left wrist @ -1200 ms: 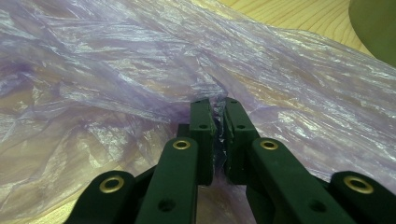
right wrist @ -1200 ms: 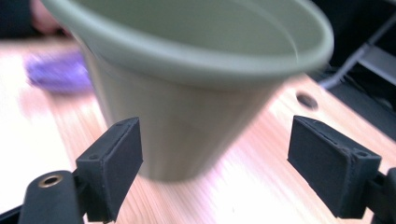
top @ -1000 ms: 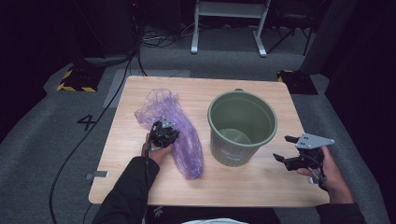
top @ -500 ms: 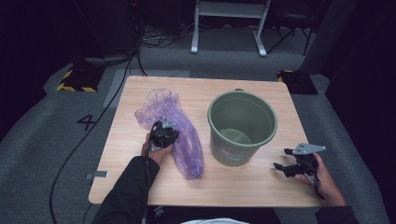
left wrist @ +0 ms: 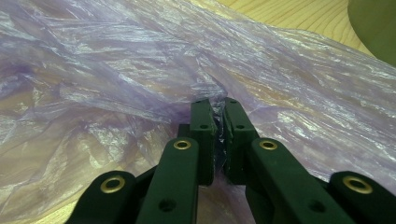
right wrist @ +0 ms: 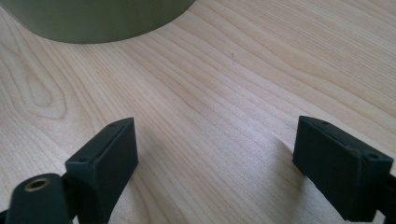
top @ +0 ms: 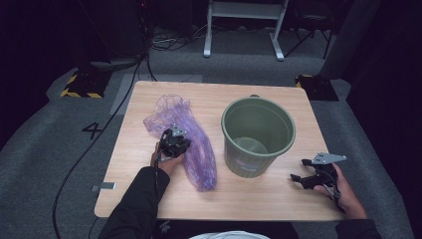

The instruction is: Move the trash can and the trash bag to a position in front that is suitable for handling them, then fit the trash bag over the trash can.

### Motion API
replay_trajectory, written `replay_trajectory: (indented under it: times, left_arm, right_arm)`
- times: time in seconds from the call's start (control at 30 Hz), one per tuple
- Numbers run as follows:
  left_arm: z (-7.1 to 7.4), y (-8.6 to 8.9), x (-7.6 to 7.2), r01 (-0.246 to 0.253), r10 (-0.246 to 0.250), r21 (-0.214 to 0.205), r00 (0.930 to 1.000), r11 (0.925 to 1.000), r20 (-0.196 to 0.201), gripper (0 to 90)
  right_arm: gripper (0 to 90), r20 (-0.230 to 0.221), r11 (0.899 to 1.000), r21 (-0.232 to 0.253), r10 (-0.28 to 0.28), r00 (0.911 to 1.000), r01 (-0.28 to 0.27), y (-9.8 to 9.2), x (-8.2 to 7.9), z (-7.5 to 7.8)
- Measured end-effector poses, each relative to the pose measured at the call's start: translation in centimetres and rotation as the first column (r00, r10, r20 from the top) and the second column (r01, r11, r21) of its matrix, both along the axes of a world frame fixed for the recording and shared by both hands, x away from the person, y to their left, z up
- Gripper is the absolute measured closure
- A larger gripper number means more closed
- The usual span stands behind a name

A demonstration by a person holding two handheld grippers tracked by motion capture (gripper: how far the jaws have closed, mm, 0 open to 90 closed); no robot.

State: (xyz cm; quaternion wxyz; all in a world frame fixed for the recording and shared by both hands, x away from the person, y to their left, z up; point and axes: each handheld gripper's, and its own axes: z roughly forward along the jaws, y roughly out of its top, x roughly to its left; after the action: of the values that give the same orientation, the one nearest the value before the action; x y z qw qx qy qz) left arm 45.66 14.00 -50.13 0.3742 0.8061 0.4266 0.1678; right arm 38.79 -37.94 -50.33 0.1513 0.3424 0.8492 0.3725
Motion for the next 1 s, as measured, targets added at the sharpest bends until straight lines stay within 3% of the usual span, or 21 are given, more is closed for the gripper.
replay_trajectory:
  times: [0.13, 0.4, 0.77, 1.0]
  left_arm:
    - [0.0, 0.1, 0.1, -0.008, 0.008, -0.019, 1.0000, 0.9998, -0.006, 87.2]
    - [0.0, 0.0, 0.1, -0.010, 0.010, -0.015, 0.9999, 0.9998, -0.001, 88.9]
    - [0.9, 0.0, -0.3, -0.006, 0.008, -0.052, 0.9993, 0.9986, 0.037, 89.2]
    - [2.1, 0.3, -0.5, -0.014, 0.022, -0.107, 0.9975, 0.9941, 0.068, 89.3]
  right_arm:
    - [13.1, -0.001, 1.000, 0.001, -0.001, 1.0000, 0.001, 0.0, 0.0, 0.0]
    - [13.1, 0.001, 1.000, 0.000, -0.001, 1.0000, 0.001, 0.0, 0.0, 0.0]
    - [12.6, 0.000, 1.000, 0.000, -0.007, 1.0000, 0.007, 0.1, 0.0, 0.0]
    - [12.5, 0.001, 1.000, 0.000, -0.007, 1.0000, 0.007, 0.1, 0.1, 0.0]
